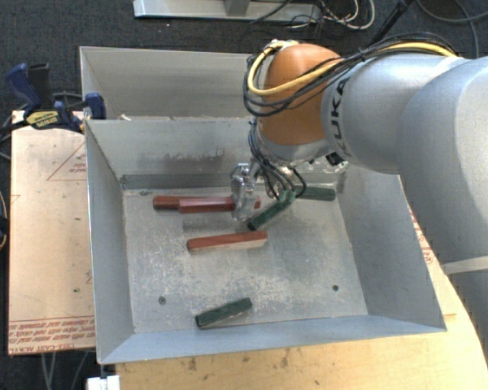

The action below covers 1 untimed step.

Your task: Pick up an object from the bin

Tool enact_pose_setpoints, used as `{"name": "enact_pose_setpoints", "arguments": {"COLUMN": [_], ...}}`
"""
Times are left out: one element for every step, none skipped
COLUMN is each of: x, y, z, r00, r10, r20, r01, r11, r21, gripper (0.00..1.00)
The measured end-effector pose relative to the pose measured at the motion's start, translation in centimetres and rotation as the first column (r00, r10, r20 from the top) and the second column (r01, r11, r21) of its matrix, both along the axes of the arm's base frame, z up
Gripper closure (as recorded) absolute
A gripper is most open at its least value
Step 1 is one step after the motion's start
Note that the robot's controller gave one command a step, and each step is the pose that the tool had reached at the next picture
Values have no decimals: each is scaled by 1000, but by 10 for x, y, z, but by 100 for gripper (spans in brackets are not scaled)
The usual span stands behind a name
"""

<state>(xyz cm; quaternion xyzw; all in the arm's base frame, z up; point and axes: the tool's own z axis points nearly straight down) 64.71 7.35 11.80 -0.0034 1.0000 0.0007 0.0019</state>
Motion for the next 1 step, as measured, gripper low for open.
{"name": "enact_pose_setpoints", "arguments": {"x": [0], "y": [0], "z": [7], "r00": [1000], "r10": [0], "r20": [-3], "r01": [0], "r11": [1000], "r21": [0], "gripper": [100]}}
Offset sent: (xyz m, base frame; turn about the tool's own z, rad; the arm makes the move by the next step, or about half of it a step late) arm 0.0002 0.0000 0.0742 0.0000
